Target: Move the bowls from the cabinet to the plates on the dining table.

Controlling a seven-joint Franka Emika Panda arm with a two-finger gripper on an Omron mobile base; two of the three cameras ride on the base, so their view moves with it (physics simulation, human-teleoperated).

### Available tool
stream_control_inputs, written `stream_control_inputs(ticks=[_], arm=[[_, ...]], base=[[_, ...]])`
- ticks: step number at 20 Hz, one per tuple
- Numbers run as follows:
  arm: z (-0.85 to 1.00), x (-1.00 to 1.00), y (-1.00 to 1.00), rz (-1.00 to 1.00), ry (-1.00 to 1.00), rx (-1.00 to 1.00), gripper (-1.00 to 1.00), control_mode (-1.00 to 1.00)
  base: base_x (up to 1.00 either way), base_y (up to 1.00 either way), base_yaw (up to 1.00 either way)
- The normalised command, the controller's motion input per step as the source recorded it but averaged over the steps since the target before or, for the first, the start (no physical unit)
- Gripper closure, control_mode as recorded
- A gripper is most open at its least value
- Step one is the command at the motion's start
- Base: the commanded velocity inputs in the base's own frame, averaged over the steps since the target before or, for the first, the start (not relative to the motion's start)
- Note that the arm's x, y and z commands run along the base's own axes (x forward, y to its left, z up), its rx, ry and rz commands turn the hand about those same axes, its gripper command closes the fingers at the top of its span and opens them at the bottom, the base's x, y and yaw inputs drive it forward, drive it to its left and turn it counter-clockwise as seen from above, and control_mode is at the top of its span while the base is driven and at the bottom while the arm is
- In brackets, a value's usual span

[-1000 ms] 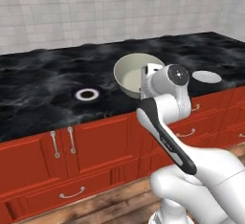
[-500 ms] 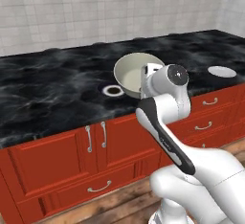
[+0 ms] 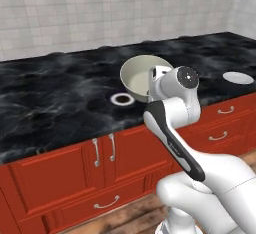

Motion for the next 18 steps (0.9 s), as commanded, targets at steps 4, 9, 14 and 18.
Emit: stream_control_inputs(ticks=[4, 9, 14, 18], arm=[[0.0, 0.0, 0.0, 0.0, 0.0, 0.0, 1.0, 1.0], [0.0, 0.0, 0.0, 0.0, 0.0, 0.0, 1.0, 1.0], [0.0, 0.0, 0.0, 0.0, 0.0, 0.0, 1.0, 1.0], [0.0, 0.0, 0.0, 0.0, 0.0, 0.0, 1.0, 1.0]], base=[[0.49, 0.0, 0.0], [0.5, 0.0, 0.0], [0.45, -0.02, 0.0], [0.33, -0.04, 0.02]])
